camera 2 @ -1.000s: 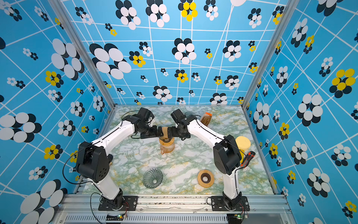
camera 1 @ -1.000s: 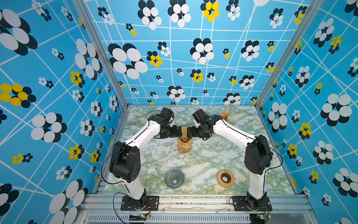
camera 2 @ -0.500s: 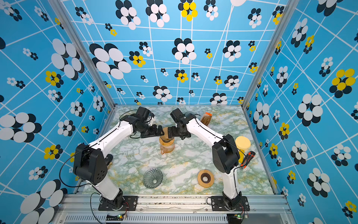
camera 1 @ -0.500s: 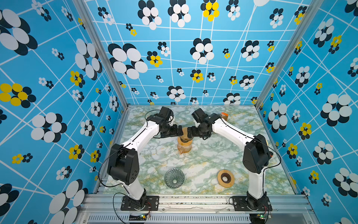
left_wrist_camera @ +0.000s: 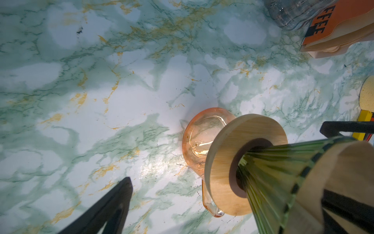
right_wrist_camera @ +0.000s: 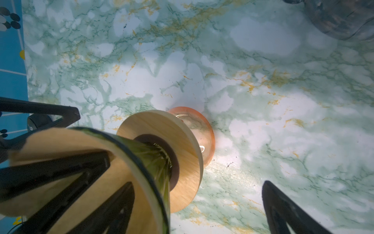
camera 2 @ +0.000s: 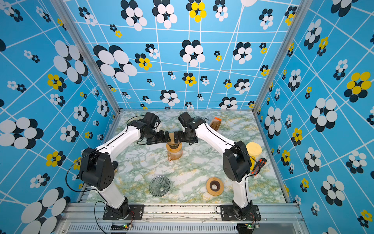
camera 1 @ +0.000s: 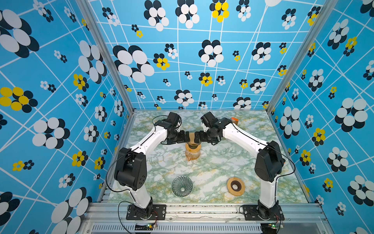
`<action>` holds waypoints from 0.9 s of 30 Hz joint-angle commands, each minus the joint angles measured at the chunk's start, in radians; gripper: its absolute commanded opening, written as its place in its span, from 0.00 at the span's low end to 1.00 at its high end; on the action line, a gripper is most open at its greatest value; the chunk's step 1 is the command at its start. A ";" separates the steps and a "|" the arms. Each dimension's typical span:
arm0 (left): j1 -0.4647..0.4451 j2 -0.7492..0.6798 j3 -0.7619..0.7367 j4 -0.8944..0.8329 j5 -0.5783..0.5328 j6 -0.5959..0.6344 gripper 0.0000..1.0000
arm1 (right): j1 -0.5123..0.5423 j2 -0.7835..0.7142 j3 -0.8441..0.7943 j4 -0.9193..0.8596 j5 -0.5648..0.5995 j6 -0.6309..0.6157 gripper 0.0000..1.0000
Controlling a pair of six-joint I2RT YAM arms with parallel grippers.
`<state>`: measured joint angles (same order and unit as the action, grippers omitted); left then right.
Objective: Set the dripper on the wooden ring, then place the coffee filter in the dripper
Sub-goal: 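Open both grippers and lift them away from the filter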
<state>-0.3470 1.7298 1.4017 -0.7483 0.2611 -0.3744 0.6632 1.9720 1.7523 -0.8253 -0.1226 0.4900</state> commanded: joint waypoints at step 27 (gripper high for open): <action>0.014 -0.134 -0.086 -0.010 0.032 -0.010 0.99 | -0.013 -0.164 -0.044 0.041 0.001 0.002 0.99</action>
<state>-0.3458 1.5921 1.3373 -0.7296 0.3046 -0.3820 0.6575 1.8210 1.7229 -0.7601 -0.1402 0.4904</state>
